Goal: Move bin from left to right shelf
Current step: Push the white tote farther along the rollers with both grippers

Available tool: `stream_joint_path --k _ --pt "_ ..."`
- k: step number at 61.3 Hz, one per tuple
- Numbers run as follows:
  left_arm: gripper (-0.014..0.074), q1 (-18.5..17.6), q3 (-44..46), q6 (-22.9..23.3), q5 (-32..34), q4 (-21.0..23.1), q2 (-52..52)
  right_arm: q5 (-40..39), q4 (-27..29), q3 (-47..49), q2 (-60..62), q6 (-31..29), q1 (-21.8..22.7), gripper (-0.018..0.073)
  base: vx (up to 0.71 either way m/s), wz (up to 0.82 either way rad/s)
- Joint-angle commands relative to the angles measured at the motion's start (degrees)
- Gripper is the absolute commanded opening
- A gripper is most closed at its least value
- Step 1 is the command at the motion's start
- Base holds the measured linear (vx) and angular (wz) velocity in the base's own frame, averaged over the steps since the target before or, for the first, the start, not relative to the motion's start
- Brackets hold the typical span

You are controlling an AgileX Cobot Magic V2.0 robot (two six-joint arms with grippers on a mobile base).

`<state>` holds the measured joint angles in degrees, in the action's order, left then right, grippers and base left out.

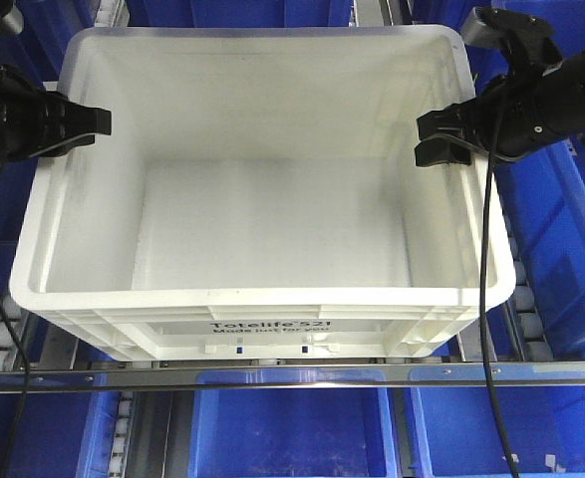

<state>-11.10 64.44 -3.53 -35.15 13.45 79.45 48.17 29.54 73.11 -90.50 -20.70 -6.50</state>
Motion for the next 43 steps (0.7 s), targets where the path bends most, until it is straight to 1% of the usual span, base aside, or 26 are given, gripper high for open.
stream_joint_path --k 1,16,26,35,43 --pt "-0.0001 -0.4 2.3 -1.3 5.4 1.5 -1.4 -3.8 5.0 2.4 2.4 -1.8 -0.1 -0.0004 0.0 0.0" --pt "-0.0001 -0.4 2.3 -1.4 5.5 1.5 -1.4 -3.8 5.1 2.4 2.4 -1.8 -0.1 -0.0004 0.0 0.0" --pt "0.0022 -0.4 2.3 -1.4 5.5 1.4 -1.4 -3.8 5.1 2.4 2.4 -1.8 -0.1 0.0008 0.0 0.0" --pt "0.0096 -0.4 2.3 -1.4 5.5 0.3 -1.4 -3.8 5.3 2.4 2.4 -1.8 -0.1 0.006 0.0 0.0" --pt "0.0191 -0.4 2.3 -1.4 5.3 0.1 -1.4 -3.8 5.6 2.4 2.4 -1.8 -0.1 0.0154 0.0 0.0"
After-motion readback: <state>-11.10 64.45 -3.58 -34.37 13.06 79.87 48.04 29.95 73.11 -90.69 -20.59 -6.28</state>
